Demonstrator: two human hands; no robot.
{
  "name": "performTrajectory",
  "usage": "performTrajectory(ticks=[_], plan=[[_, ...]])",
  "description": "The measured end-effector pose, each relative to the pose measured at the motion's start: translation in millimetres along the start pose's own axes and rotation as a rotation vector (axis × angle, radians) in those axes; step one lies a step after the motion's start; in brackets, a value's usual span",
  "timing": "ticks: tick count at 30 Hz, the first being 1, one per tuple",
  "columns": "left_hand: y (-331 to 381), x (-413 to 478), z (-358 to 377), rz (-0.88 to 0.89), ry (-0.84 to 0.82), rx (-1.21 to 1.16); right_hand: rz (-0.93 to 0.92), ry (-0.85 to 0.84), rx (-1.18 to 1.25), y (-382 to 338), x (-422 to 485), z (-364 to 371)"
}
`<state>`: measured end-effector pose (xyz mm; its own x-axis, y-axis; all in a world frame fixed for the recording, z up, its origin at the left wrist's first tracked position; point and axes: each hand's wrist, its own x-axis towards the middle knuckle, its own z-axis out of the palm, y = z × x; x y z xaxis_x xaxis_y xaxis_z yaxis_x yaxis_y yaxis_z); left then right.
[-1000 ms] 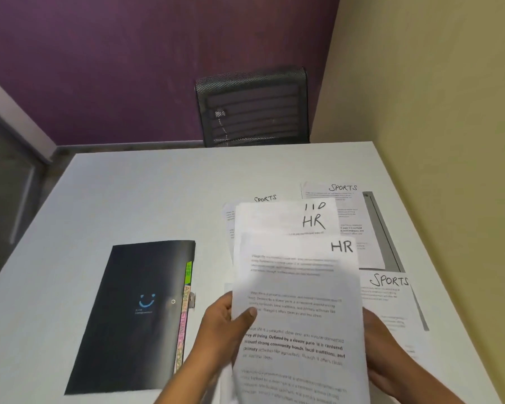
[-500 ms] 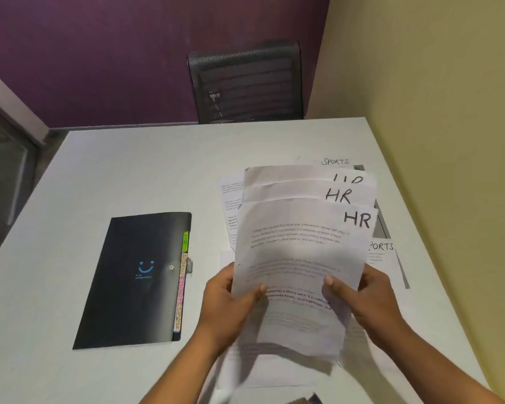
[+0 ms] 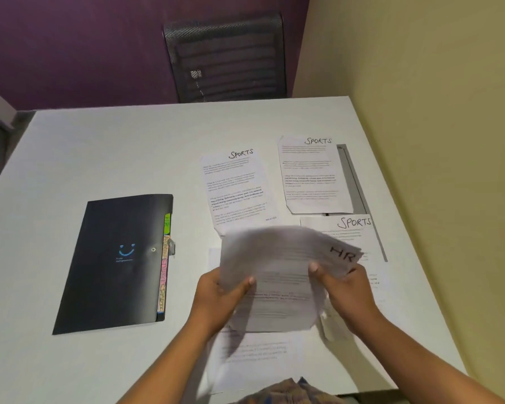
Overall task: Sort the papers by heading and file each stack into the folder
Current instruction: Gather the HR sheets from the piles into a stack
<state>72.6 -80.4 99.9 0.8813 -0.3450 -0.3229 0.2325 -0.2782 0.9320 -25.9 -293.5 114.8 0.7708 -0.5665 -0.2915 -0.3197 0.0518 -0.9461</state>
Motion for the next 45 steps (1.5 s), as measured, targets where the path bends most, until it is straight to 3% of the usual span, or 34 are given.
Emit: performTrajectory(ticks=[8, 11, 14, 16, 19, 22, 28, 37, 41, 45], plan=[[0, -7, -11, -0.093, -0.283, 0.076, 0.029, 0.065, 0.132, -10, 10, -21], [-6, -11, -16, -0.102, -0.239, 0.122, 0.094, 0.005, 0.028, 5, 18, -30], [-13, -11, -22, -0.086, -0.047, 0.098, 0.190, -0.067, -0.264, 31, 23, -40], [-17, -9, -26, -0.087, 0.060, 0.044, 0.198, -0.105, -0.618, 57, 20, -51], [-21, -11, -34, -0.111, 0.140, -0.056, 0.210, -0.266, -1.042, 95, -2, -60], [-28, -12, -41, -0.139, 0.166, -0.072, 0.286, -0.387, -1.264, 118, -27, -61], [-27, -11, -38, -0.145, 0.194, -0.091, 0.202, -0.327, -1.181, 116, -29, -50], [-8, 19, -20, -0.190, 0.149, -0.190, 0.127, -0.146, -0.708, 49, 33, -25], [-6, 44, -19, -0.238, 0.171, -0.224, 0.135, -0.108, -0.677, 28, 78, -18], [-2, 73, -20, -0.214, 0.170, -0.193, 0.179, 0.048, -0.645, 9, 160, -22]])
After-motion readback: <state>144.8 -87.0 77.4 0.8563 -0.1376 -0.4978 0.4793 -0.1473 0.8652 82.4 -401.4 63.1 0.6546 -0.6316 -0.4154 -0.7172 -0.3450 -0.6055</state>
